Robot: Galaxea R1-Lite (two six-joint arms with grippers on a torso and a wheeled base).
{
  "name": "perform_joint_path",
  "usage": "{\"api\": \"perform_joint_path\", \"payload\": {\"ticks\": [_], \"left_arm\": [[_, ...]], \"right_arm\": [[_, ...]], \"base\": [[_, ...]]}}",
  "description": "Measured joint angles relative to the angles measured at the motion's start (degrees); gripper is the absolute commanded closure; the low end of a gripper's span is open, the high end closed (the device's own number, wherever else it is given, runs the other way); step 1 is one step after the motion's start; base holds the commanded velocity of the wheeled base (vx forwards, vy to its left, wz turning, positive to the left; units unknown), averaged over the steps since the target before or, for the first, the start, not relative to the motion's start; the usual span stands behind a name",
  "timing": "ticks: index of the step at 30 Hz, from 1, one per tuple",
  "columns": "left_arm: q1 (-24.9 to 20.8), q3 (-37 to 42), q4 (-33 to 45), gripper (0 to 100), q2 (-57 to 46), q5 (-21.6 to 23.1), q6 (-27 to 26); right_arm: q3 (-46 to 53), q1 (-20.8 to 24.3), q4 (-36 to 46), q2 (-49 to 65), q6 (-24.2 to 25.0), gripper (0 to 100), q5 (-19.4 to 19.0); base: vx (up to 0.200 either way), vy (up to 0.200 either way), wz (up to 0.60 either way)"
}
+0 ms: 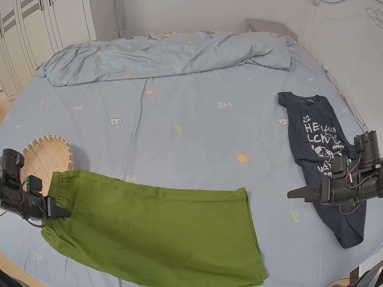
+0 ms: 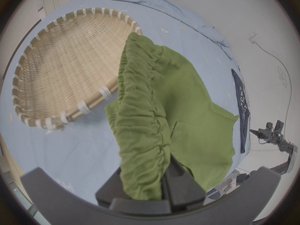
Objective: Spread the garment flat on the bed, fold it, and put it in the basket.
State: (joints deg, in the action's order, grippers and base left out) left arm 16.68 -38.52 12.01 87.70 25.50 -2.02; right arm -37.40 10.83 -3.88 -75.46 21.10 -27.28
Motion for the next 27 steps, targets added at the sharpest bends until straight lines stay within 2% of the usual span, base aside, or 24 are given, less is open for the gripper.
{"api": "perform_joint_path", "payload": {"ticks": [4, 8, 12, 18, 23, 27], "left_arm": [[-0.7, -4.7, 4.7, 100, -1.4, -0.2, 0.6], [-6.2, -9.2, 8.3, 100, -3.2, -2.0, 5.2], [-14.7, -13.1, 10.8, 100, -4.4, -6.3, 9.2], [-29.8, -18.9, 15.1, 100, -4.9, -14.6, 17.9], [-43.0, -27.0, 21.0, 100, -4.0, -20.9, 28.2], [-50.2, -32.8, 24.4, 100, -1.6, -25.8, 37.8]], "right_arm": [[-1.9, 0.2, 0.6, -0.7, 0.0, 0, 0.0], [-4.0, 0.4, 1.1, -1.5, -0.1, 0, 0.0], [-5.3, 0.4, 1.4, -2.3, -0.4, 0, 0.1], [-6.1, 0.0, 1.6, -3.5, -0.8, 0, 0.1], [-6.5, -0.5, 1.6, -4.5, -1.0, 0, 0.1], [-6.6, -0.6, 1.6, -5.3, -1.1, 0, 0.1]], "base": [[0.000, 0.000, 0.00], [0.000, 0.000, 0.00], [0.000, 0.000, 0.00], [0.000, 0.000, 0.00], [0.000, 0.000, 0.00], [0.000, 0.000, 0.00]]}}
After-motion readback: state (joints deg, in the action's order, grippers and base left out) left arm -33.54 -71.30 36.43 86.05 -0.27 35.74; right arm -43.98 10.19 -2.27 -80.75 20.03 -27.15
